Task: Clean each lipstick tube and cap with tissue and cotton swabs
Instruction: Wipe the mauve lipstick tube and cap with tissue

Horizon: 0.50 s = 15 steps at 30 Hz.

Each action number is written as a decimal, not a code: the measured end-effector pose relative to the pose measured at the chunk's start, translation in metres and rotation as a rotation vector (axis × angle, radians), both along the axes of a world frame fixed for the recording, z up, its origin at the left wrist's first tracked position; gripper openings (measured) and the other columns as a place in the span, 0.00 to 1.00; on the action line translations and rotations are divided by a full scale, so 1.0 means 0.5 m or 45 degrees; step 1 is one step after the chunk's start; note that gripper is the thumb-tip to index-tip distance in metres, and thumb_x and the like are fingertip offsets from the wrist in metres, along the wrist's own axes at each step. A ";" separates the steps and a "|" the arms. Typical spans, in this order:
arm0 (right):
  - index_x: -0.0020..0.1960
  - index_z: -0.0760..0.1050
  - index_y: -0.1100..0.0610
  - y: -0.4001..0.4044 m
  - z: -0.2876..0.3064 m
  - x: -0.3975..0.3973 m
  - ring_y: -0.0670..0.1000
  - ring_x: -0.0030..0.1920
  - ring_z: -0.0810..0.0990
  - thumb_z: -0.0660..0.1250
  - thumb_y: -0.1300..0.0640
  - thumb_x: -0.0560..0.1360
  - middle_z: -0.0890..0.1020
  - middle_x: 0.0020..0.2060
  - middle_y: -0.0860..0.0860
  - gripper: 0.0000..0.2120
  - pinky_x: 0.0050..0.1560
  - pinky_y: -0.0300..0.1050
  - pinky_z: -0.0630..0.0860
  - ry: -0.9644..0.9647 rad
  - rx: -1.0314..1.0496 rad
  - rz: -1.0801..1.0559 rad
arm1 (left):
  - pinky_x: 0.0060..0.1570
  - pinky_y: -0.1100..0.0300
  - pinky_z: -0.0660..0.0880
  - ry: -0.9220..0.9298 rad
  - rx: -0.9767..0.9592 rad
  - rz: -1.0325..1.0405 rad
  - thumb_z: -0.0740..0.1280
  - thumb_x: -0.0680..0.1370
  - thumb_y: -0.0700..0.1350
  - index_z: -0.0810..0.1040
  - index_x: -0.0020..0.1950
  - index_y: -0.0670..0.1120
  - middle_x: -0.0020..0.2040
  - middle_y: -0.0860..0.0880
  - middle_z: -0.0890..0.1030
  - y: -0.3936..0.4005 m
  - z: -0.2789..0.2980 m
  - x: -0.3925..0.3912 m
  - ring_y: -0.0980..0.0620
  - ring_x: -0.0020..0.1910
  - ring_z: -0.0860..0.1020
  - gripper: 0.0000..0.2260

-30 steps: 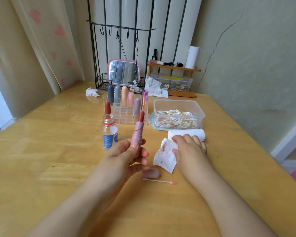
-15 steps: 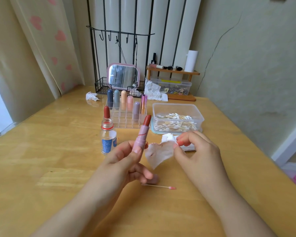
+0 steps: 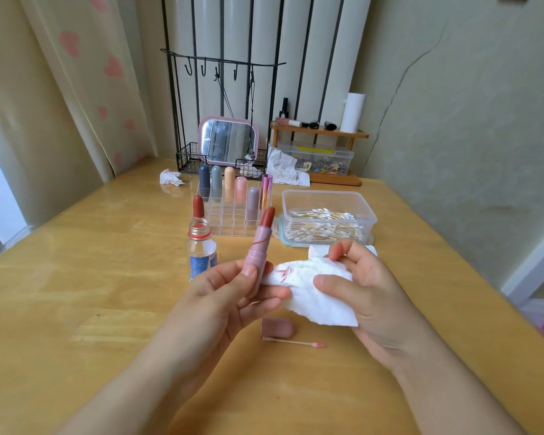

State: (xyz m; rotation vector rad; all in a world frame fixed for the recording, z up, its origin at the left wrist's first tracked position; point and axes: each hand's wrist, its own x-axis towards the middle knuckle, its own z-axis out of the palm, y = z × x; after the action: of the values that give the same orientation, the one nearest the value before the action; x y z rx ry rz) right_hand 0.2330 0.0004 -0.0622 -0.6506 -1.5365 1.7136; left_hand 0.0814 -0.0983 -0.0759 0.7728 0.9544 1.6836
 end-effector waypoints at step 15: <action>0.36 0.71 0.55 -0.011 -0.009 -0.010 0.48 0.31 0.72 0.72 0.59 0.71 0.75 0.29 0.57 0.10 0.30 0.39 0.70 -0.163 0.498 -0.499 | 0.45 0.42 0.78 0.203 0.066 0.020 0.66 0.71 0.47 0.80 0.50 0.44 0.39 0.44 0.76 0.001 -0.013 0.016 0.49 0.32 0.73 0.11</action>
State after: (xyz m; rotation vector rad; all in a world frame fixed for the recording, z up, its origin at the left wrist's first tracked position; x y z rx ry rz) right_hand 0.2282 -0.0050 -0.0666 -0.8006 -1.6423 1.0630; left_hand 0.0896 -0.0976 -0.0824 0.9478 1.0318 1.6851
